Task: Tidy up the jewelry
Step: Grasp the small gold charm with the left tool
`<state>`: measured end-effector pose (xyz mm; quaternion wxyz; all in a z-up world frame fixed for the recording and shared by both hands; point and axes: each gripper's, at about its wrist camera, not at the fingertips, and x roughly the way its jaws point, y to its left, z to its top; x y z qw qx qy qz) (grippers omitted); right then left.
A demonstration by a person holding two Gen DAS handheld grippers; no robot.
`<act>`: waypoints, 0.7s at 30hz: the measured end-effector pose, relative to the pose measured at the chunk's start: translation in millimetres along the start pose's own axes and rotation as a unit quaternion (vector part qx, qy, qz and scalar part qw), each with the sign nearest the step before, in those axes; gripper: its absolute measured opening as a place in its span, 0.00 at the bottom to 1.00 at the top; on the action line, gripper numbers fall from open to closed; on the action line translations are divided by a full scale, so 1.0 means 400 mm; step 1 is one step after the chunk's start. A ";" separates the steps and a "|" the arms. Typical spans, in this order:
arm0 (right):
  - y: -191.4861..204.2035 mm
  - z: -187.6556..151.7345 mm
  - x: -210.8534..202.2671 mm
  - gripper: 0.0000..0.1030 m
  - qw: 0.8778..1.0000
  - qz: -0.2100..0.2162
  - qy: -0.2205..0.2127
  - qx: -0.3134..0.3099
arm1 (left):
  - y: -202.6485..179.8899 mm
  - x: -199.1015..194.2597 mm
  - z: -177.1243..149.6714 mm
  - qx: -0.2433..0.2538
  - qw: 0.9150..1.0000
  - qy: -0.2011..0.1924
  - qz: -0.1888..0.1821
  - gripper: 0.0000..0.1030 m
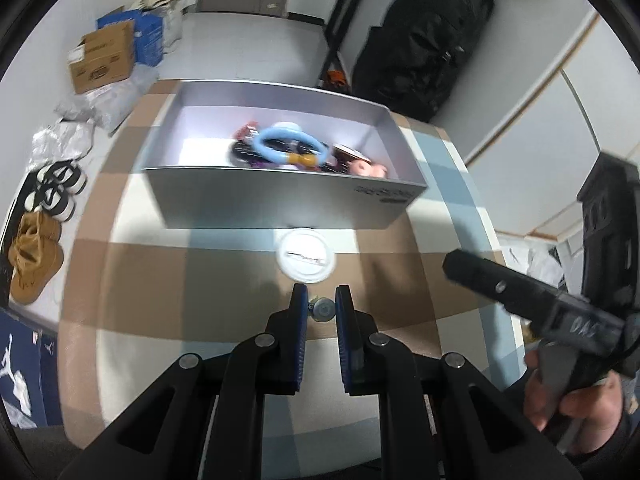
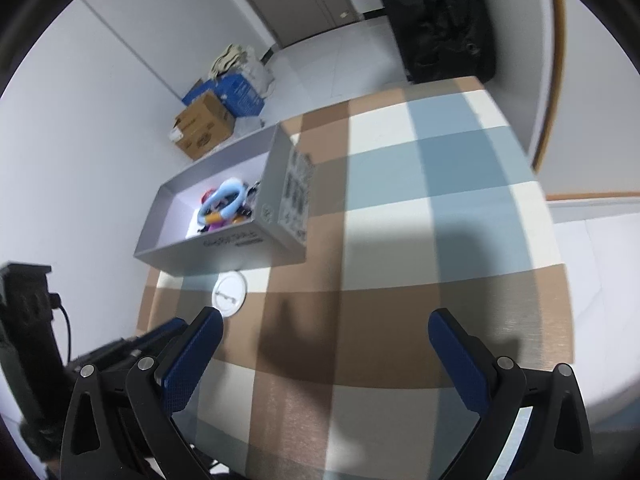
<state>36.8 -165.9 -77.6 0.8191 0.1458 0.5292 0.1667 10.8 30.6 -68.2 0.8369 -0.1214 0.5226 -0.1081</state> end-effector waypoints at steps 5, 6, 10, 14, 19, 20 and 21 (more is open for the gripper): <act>0.058 -0.003 0.036 0.99 0.999 -0.003 0.005 -0.042 | 0.037 -0.022 0.017 -0.030 0.999 -0.016 -0.001 0.09; 0.069 -0.003 0.043 0.98 0.999 -0.002 0.006 -0.048 | 0.048 -0.026 0.020 -0.037 0.999 -0.020 0.000 0.09; 0.110 -0.004 0.069 0.91 0.997 0.003 0.014 -0.070 | 0.081 -0.028 0.023 -0.062 0.998 -0.021 -0.007 0.09; 0.156 -0.009 0.105 0.87 0.995 -0.003 0.020 -0.100 | 0.111 -0.036 0.029 -0.080 0.996 -0.020 -0.023 0.09; 0.216 -0.019 0.147 0.81 0.988 -0.020 0.016 -0.154 | 0.143 -0.043 0.033 -0.101 0.994 -0.022 -0.033 0.09; 0.225 -0.021 0.156 0.81 0.987 -0.024 0.015 -0.161 | 0.148 -0.046 0.031 -0.103 0.994 -0.022 -0.030 0.09; 0.232 -0.022 0.165 0.81 0.986 -0.027 0.015 -0.166 | 0.152 -0.044 0.031 -0.104 0.994 -0.021 -0.027 0.09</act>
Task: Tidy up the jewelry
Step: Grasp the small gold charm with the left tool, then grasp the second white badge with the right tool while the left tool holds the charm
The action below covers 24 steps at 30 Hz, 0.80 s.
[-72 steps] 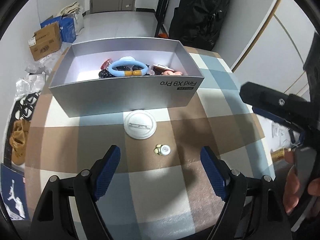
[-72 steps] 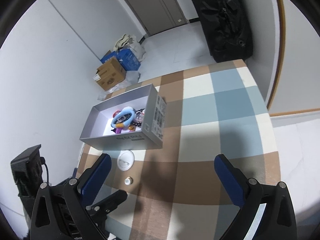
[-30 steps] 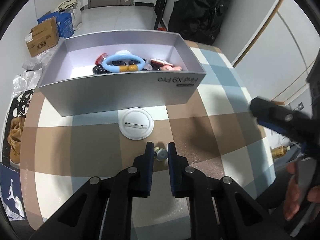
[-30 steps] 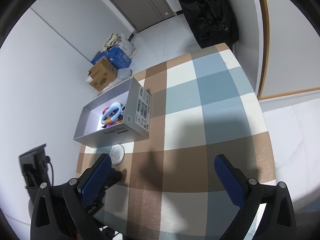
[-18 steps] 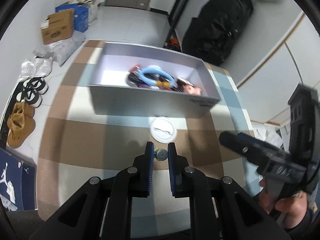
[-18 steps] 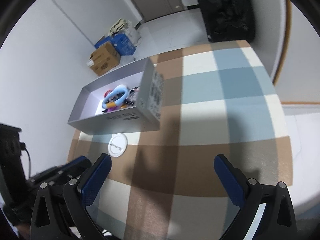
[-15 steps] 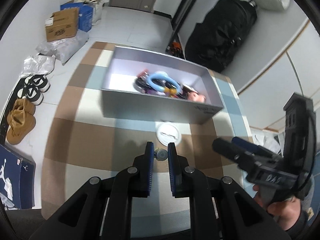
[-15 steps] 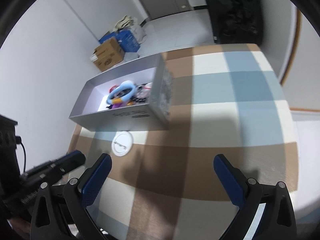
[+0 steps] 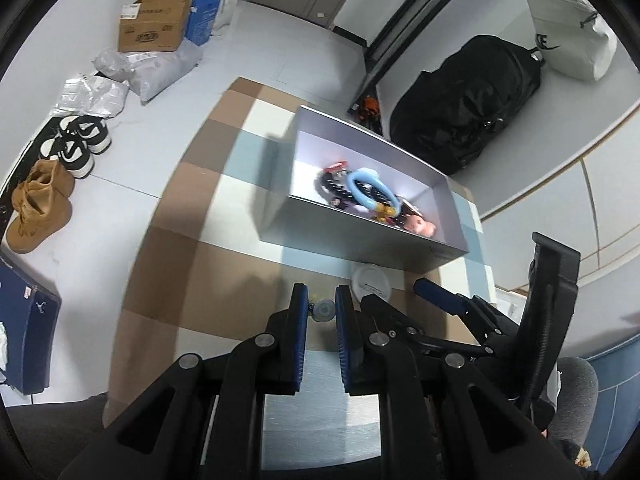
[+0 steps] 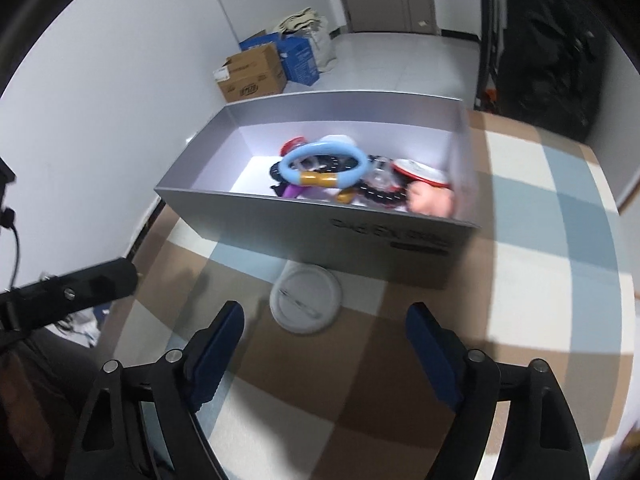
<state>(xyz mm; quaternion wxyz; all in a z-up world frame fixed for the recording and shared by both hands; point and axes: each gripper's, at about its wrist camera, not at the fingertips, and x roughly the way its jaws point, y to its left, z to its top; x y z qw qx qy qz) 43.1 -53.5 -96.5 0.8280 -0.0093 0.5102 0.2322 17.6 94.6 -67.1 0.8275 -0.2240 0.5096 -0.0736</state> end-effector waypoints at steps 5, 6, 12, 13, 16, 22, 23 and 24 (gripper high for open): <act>0.036 0.013 0.029 0.78 0.999 -0.028 -0.001 -0.026 | 0.022 0.015 -0.001 0.000 1.000 0.005 0.024 0.09; 0.043 0.014 0.032 0.76 0.999 -0.035 -0.001 -0.031 | 0.025 0.016 -0.001 -0.002 1.000 0.006 0.024 0.09; 0.077 -0.002 0.044 0.69 0.994 -0.075 -0.002 -0.074 | 0.035 0.011 0.006 -0.002 1.000 0.002 0.026 0.09; 0.076 -0.004 0.043 0.68 0.995 -0.075 -0.001 -0.073 | 0.033 0.012 0.007 0.000 1.000 0.001 0.027 0.09; 0.074 -0.007 0.043 0.64 0.995 -0.076 -0.001 -0.071 | 0.025 0.014 0.006 0.006 1.000 0.001 0.029 0.09; 0.072 -0.006 0.046 0.55 0.995 -0.076 -0.002 -0.072 | 0.032 0.014 0.005 0.004 1.000 0.003 0.028 0.09; 0.071 -0.003 0.045 0.53 0.995 -0.075 -0.002 -0.073 | 0.030 0.014 0.004 0.004 1.000 0.003 0.029 0.09; 0.074 -0.002 0.044 0.50 0.995 -0.075 -0.001 -0.073 | 0.030 0.013 0.004 0.003 1.000 0.003 0.028 0.09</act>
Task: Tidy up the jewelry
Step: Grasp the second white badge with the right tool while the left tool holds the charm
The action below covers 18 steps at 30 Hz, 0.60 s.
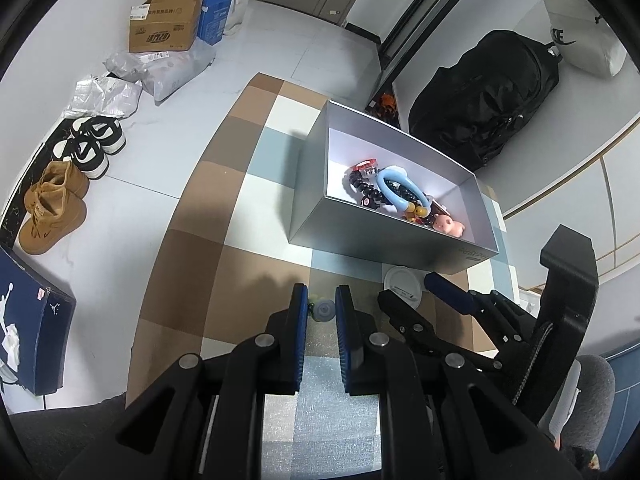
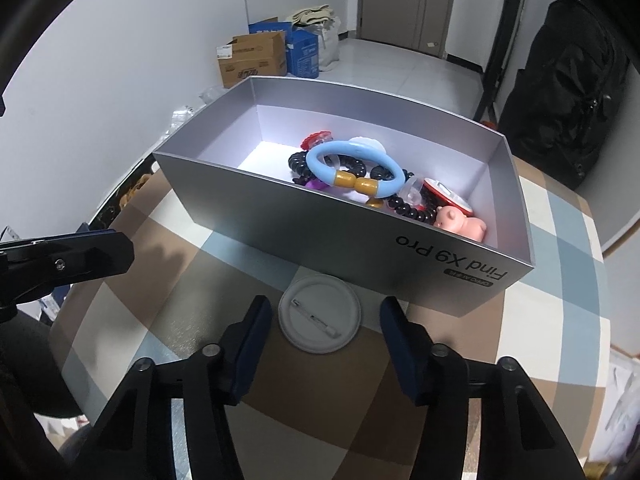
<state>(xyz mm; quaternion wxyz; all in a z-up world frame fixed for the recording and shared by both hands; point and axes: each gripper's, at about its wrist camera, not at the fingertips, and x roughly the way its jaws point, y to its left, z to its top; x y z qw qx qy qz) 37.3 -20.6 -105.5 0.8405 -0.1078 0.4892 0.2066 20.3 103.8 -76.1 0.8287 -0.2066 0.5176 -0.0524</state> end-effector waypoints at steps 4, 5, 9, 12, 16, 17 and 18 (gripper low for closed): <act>-0.005 -0.004 -0.010 0.41 1.000 0.004 0.004 0.001 | -0.010 0.001 0.000 0.006 1.000 -0.004 0.001 0.09; -0.005 -0.003 -0.013 0.41 1.000 0.005 0.004 0.001 | -0.012 0.002 -0.001 0.008 1.000 -0.004 0.001 0.09; -0.010 -0.009 -0.024 0.40 1.000 0.010 0.003 0.003 | -0.013 0.004 -0.003 0.011 1.000 -0.003 0.006 0.09; -0.026 -0.018 -0.036 0.40 1.000 0.022 0.004 0.016 | -0.011 0.006 -0.003 0.008 1.000 -0.001 0.007 0.09; -0.060 -0.025 -0.058 0.40 0.998 0.039 0.003 0.043 | -0.033 0.003 -0.009 0.020 1.000 -0.008 0.015 0.09; -0.071 -0.026 -0.067 0.40 0.998 0.044 0.000 0.052 | -0.042 0.002 -0.012 0.025 1.000 -0.009 0.015 0.09; -0.077 -0.027 -0.074 0.40 0.997 0.048 -0.003 0.057 | -0.048 0.001 -0.016 0.028 0.999 -0.010 0.016 0.09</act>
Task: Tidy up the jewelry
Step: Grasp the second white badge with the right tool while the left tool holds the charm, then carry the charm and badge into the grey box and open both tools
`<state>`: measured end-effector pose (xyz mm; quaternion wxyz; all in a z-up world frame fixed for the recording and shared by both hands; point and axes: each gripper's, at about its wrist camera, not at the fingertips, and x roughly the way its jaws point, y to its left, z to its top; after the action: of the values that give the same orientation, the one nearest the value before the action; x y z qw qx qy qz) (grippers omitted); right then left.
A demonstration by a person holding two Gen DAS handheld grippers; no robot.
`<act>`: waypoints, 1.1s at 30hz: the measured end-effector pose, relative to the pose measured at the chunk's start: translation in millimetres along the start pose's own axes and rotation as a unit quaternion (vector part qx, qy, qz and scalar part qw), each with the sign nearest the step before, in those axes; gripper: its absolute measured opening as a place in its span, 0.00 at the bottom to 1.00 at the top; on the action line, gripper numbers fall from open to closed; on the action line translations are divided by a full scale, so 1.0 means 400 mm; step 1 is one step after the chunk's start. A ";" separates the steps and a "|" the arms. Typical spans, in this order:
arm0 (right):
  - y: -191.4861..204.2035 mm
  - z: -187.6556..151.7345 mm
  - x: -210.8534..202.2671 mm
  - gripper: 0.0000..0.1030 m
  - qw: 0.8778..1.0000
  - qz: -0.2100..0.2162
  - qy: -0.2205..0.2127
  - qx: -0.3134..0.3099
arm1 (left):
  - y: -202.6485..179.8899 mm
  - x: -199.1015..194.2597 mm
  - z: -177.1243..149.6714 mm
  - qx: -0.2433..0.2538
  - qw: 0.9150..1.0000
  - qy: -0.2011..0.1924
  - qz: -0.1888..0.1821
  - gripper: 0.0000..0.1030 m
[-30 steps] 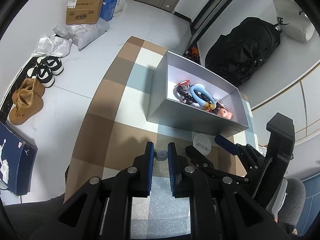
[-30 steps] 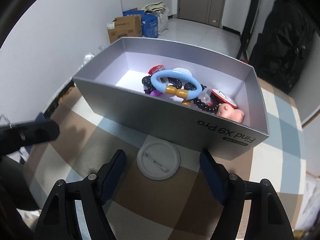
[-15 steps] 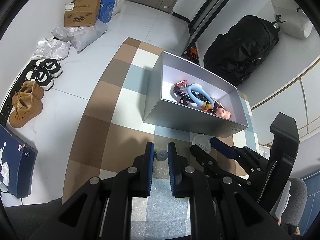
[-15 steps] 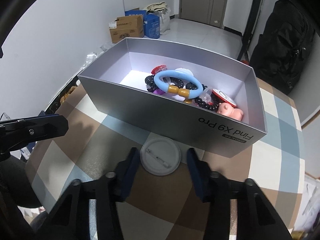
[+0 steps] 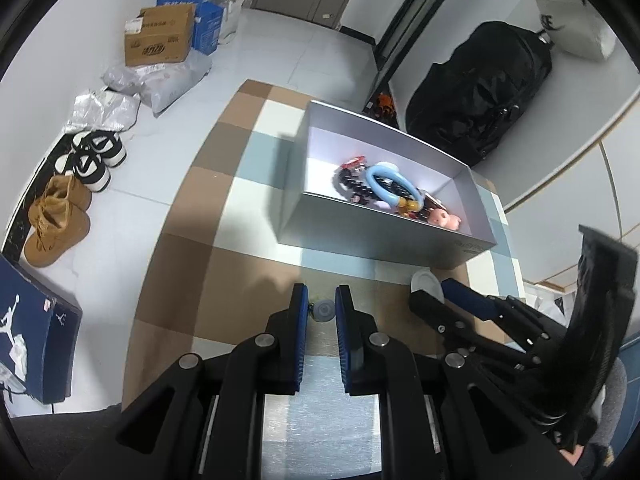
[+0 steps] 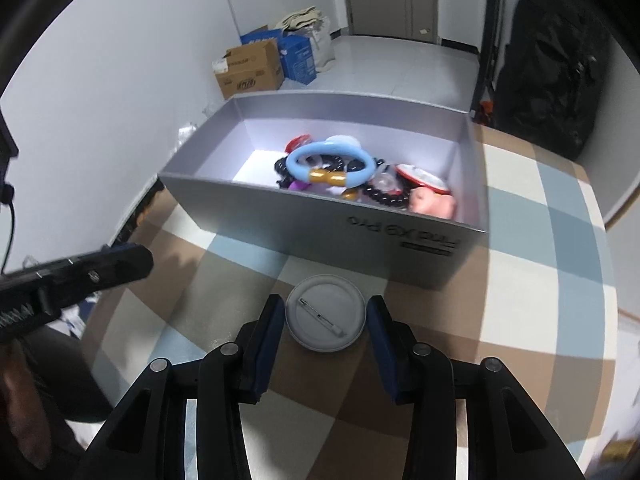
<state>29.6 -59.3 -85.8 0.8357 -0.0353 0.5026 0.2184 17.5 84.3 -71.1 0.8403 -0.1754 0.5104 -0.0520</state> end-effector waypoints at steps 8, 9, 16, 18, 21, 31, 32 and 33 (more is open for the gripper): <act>-0.013 -0.011 -0.062 0.40 1.000 0.025 -0.016 0.010 | -0.038 -0.004 -0.016 0.018 1.000 -0.010 0.009 0.09; -0.017 -0.013 -0.072 0.40 0.999 0.028 -0.018 0.010 | -0.043 -0.005 -0.016 0.021 1.000 -0.013 0.009 0.09; -0.061 -0.011 -0.124 0.40 0.997 0.056 -0.039 0.041 | -0.078 -0.015 -0.012 0.017 0.999 -0.038 -0.002 0.09; -0.074 -0.005 -0.136 0.40 0.996 0.061 -0.045 0.050 | -0.091 -0.020 -0.004 0.019 0.999 -0.047 -0.009 0.09; -0.091 0.006 -0.154 0.40 0.995 0.062 -0.052 0.053 | -0.108 -0.021 0.012 0.019 0.998 -0.056 -0.017 0.09; -0.139 0.074 -0.192 0.40 0.991 0.074 -0.088 0.069 | -0.128 0.011 0.078 -0.001 0.997 -0.058 -0.041 0.09; -0.139 0.080 -0.189 0.40 0.991 0.074 -0.089 0.068 | -0.130 0.013 0.088 -0.002 0.997 -0.059 -0.044 0.09; -0.140 0.086 -0.188 0.40 0.991 0.075 -0.090 0.067 | -0.131 0.014 0.096 -0.003 0.997 -0.059 -0.048 0.09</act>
<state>50.4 -124.9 -13.4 0.8592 0.0785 0.4404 0.2483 58.5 43.2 -41.7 0.8650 -0.2047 0.4511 -0.0801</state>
